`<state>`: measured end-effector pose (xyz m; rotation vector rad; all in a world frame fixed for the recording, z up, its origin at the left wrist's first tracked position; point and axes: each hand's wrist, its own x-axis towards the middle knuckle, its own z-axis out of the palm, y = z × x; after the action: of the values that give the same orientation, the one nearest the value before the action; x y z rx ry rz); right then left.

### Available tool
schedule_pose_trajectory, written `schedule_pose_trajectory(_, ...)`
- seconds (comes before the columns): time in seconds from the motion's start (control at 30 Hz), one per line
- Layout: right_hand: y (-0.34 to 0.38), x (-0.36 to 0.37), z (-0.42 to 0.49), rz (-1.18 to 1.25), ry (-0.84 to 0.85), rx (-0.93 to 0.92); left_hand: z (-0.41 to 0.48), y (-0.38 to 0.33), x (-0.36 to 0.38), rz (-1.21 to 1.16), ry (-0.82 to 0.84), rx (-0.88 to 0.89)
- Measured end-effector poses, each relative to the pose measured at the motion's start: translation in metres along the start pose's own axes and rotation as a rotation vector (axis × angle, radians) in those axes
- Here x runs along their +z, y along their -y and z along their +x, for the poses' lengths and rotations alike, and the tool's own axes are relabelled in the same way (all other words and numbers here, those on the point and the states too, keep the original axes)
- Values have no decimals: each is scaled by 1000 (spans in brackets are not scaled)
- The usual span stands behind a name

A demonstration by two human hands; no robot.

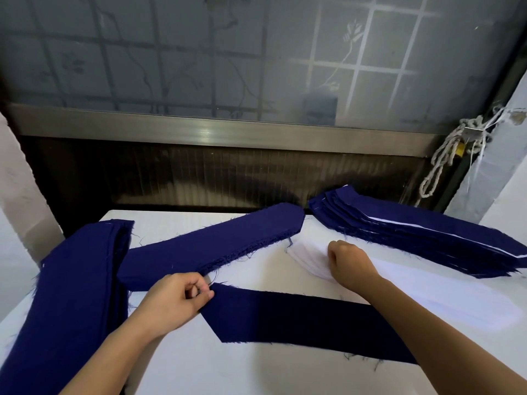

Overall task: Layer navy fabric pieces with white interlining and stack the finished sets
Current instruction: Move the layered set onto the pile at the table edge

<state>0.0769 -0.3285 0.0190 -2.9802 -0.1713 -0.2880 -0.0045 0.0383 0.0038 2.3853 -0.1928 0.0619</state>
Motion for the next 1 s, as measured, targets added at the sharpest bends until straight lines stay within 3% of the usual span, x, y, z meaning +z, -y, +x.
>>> schedule_pose_trajectory(0.13, -5, 0, -3, 86, 4, -3, 0, -1, 0, -24, -6, 5)
schedule_pose_trajectory(0.27, 1, -2, -1, -66, 21, -79, 1, 0, 3, -37, -55, 21)
schedule_pose_trajectory(0.37, 8, -6, 4, -229, 74, -126, 0, -3, 7, 132, -156, 116)
schedule_pose_trajectory(0.47, 9, -9, 7, -238, 94, -111, 0, -11, 14, 274, -255, 229)
schedule_pose_trajectory(0.63, -7, -11, 1, 82, 59, 31, 0, -18, 23, 328, -300, 290)
schedule_pose_trajectory(0.8, -15, -16, -10, 394, 65, 183, 3, -15, 23, 211, -288, 222)
schedule_pose_trajectory(1.0, 6, -31, -26, 555, -35, 94, 2, -19, 21, 20, -250, 160)
